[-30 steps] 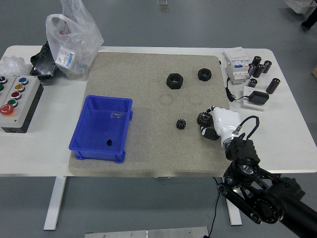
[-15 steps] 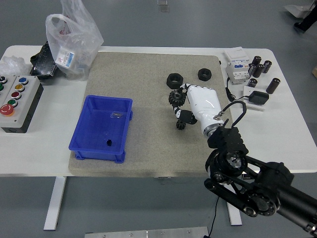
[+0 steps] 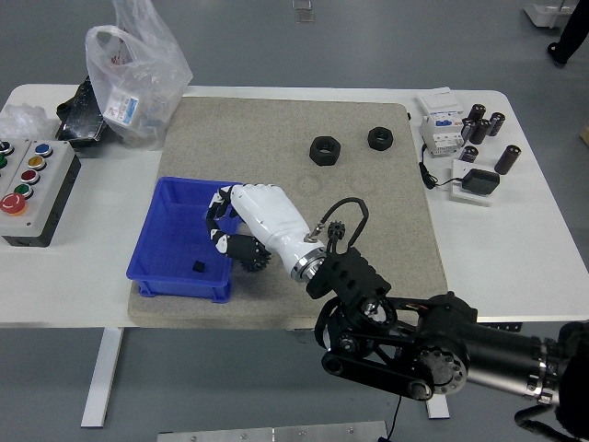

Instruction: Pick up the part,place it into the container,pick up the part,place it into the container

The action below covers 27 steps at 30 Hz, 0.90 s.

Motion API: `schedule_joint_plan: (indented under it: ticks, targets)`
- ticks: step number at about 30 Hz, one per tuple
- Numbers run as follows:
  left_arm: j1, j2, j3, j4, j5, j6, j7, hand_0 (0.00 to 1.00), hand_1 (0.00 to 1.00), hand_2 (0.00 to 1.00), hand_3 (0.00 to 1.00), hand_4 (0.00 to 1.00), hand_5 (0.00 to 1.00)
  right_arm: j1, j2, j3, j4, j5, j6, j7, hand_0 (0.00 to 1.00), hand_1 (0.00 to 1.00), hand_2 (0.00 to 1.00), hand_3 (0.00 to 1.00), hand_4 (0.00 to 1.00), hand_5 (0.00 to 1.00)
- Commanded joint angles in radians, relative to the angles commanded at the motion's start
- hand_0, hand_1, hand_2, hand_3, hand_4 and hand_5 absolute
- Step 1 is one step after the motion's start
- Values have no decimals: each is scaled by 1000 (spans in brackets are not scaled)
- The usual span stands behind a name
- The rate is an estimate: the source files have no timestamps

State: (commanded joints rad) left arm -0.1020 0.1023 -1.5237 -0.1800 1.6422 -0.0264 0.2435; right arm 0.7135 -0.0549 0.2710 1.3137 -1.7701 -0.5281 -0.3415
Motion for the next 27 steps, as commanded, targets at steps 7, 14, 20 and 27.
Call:
schedule_joint_plan:
  ticks: [7, 14, 20, 27]
  targets:
    - [3, -4, -9, 0, 6, 1, -1, 616, 610, 607, 613, 584, 355, -87, -21, 107, 2, -27, 7, -43, 319, 595, 585, 585, 84, 179]
    - [8, -8, -17, 0, 10, 1, -4, 616, 610, 606, 613, 586, 357, -201, -80, 281, 71, -205, 114, -190, 343, 691, 832, 885, 661, 163]
    - [8, -9, -19, 0, 15, 0, -6, 616, 610, 606, 613, 586, 356, -217, -106, 381, 94, -337, 246, -304, 366, 758, 938, 998, 842, 259]
    - [3, -9, -9, 0, 10, -1, -10, 616, 610, 606, 613, 584, 359, -195, -112, 339, 50, -351, 344, -304, 374, 765, 953, 998, 888, 305]
